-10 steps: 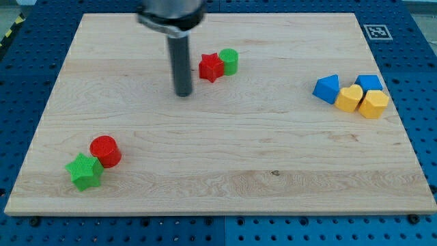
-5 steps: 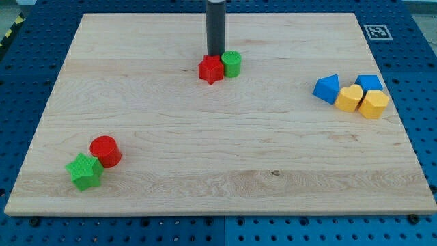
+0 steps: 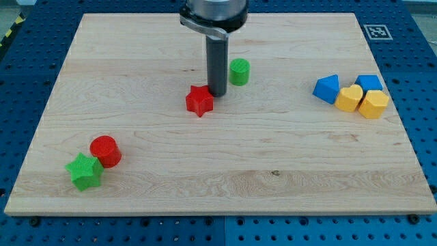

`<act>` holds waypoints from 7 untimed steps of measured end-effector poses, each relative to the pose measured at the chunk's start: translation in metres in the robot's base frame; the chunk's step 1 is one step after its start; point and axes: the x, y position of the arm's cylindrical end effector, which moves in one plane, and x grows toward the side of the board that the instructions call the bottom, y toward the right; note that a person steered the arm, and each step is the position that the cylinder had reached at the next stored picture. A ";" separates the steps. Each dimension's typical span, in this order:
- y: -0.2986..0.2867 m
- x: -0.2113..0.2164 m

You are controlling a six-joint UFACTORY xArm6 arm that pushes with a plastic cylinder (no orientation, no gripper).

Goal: Push the red star towards the top of the red circle

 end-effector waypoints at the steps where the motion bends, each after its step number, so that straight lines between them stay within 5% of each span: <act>1: -0.018 0.000; 4: -0.031 0.039; 7: 0.040 0.070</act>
